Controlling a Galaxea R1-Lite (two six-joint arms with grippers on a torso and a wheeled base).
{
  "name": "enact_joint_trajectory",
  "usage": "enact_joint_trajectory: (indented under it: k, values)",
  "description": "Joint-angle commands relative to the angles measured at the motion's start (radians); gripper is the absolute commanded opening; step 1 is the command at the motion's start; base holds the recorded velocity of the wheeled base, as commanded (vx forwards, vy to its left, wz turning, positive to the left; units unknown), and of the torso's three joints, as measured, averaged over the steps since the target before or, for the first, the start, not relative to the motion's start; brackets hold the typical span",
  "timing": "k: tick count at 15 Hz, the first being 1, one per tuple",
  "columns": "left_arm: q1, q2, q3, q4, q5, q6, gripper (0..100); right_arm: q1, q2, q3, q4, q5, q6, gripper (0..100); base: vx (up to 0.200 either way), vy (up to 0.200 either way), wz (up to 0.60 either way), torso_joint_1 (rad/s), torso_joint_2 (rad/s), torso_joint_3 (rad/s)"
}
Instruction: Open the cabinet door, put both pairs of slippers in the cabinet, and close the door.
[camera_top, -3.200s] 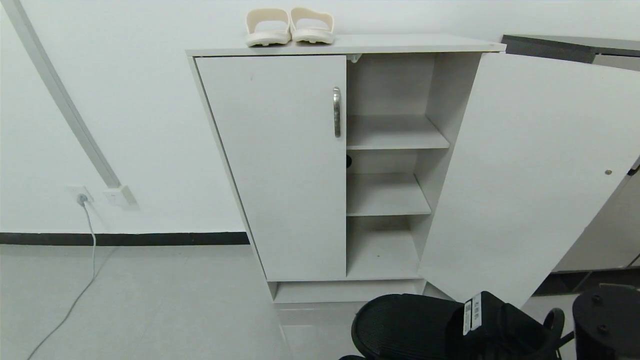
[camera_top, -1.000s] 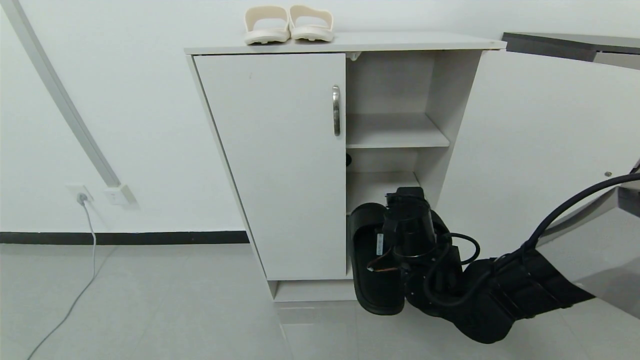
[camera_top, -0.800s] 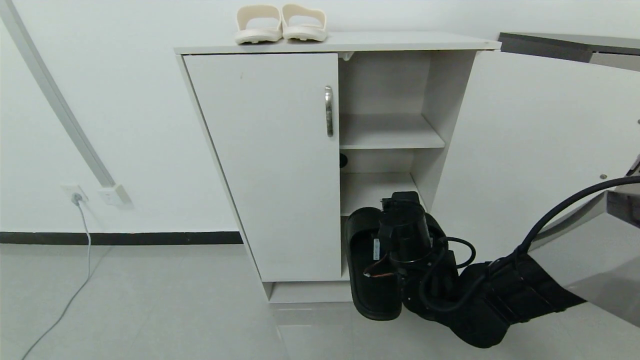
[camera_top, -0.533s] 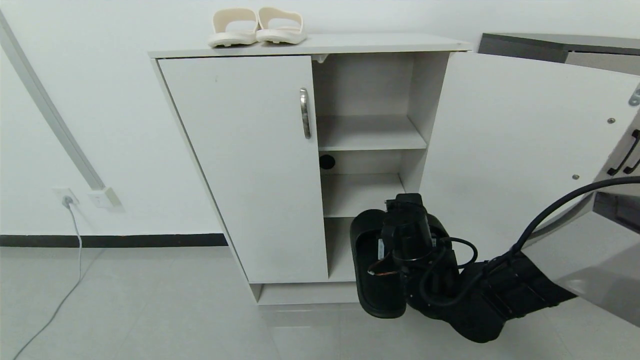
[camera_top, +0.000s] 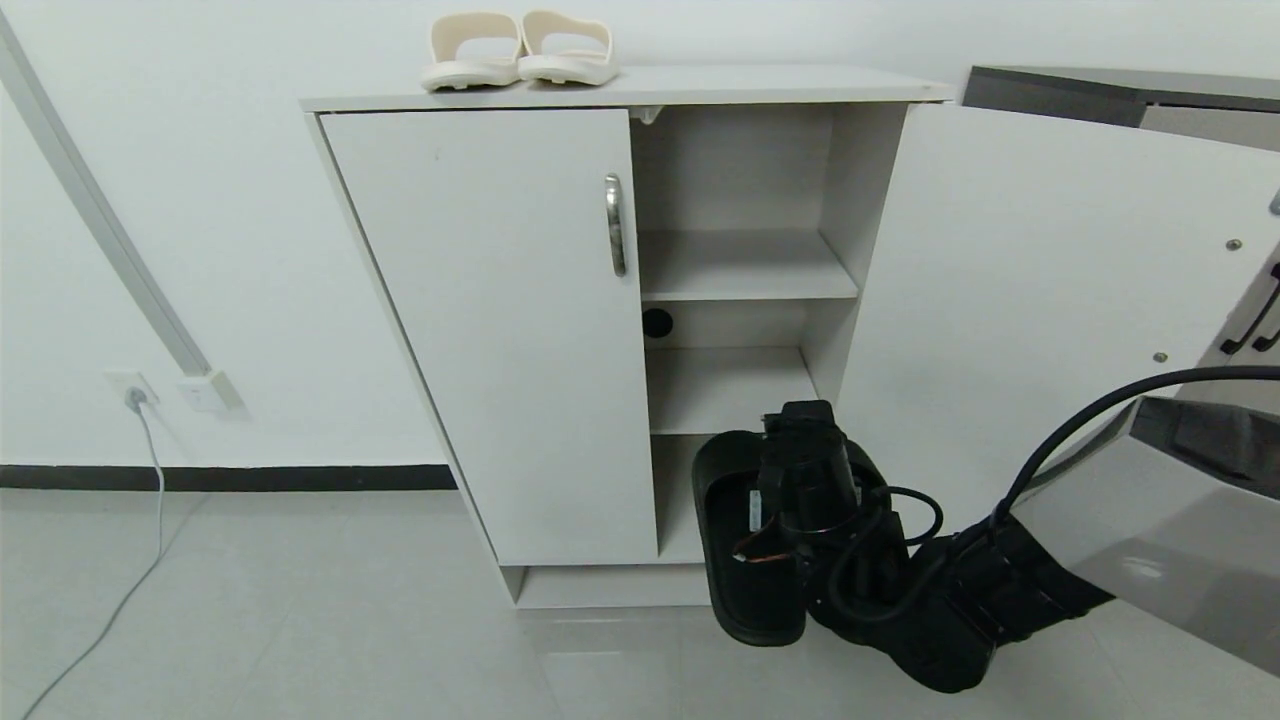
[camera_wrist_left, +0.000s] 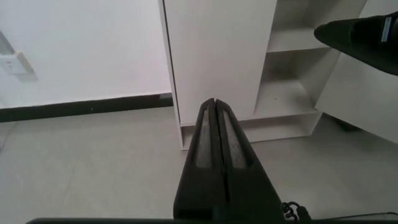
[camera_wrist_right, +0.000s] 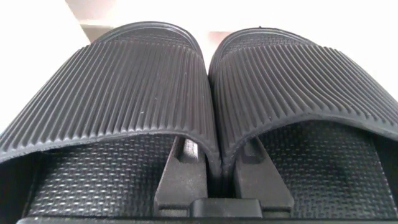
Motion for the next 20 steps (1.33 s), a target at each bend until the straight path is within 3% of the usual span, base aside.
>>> enact_joint_trajectory:
  k: [1, 6, 18, 20]
  values:
    - [0.000, 0.002, 0.000, 0.000, 0.000, 0.001, 0, 0.000, 0.002, 0.002, -0.001, 0.000, 0.001, 0, 0.000, 0.000, 0.00, 0.000, 0.00, 0.000]
    - [0.000, 0.002, 0.000, 0.000, 0.000, -0.001, 0, -0.006, -0.004, 0.004, -0.004, 0.000, -0.001, 0, 0.000, 0.000, 0.00, 0.000, 0.00, -0.026]
    - [0.000, 0.003, 0.000, 0.000, 0.000, -0.007, 0, 0.001, -0.010, 0.033, -0.038, 0.034, -0.016, 0, 0.000, 0.000, 0.00, 0.002, 0.00, -0.190]
    - [0.000, 0.003, 0.000, 0.000, 0.000, -0.007, 0, 0.003, -0.010, 0.036, -0.094, 0.035, -0.044, 0, 0.000, 0.000, 0.00, 0.000, 0.00, -0.193]
